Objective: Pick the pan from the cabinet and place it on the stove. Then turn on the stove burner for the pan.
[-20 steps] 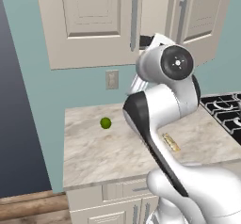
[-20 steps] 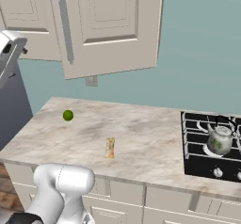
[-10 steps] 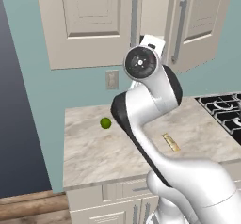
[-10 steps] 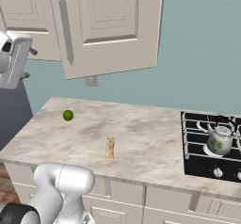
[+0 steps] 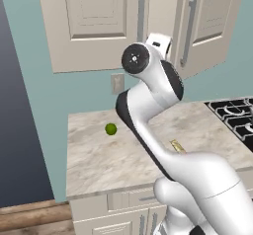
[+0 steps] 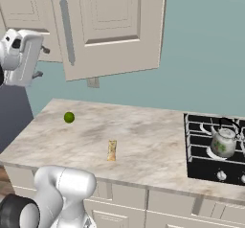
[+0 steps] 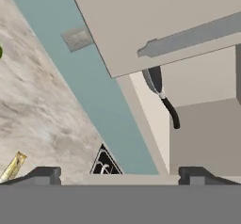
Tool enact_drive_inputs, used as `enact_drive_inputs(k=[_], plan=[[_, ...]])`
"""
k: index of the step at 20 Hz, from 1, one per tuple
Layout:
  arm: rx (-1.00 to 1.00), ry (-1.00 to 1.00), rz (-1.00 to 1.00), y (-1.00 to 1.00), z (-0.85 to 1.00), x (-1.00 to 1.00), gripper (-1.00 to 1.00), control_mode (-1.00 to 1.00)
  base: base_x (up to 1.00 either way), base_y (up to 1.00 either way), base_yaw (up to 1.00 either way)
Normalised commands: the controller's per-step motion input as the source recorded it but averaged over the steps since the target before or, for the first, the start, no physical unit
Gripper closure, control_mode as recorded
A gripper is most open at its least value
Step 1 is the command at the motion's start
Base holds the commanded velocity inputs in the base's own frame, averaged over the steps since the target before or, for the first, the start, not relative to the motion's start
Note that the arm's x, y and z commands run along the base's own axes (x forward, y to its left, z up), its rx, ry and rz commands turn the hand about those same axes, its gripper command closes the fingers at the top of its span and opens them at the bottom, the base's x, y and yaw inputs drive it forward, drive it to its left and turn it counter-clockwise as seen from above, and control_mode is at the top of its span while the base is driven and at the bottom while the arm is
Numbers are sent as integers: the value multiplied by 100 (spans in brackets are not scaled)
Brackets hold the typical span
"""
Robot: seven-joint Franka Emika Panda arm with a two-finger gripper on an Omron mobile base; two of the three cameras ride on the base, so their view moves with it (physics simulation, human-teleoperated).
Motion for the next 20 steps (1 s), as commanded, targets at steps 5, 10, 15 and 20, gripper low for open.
enact_drive_inputs(k=[5, 10, 15, 20], plan=[[-5, 1, -5, -23, 0, 22, -100, -100, 0, 0, 0], [-4, 0, -3, -37, 0, 2, -100, -100, 0, 0, 0], [-3, 0, -5, -43, 0, -13, -100, -100, 0, 0, 0], [-2, 0, -7, -46, 0, -52, -100, -100, 0, 0, 0]])
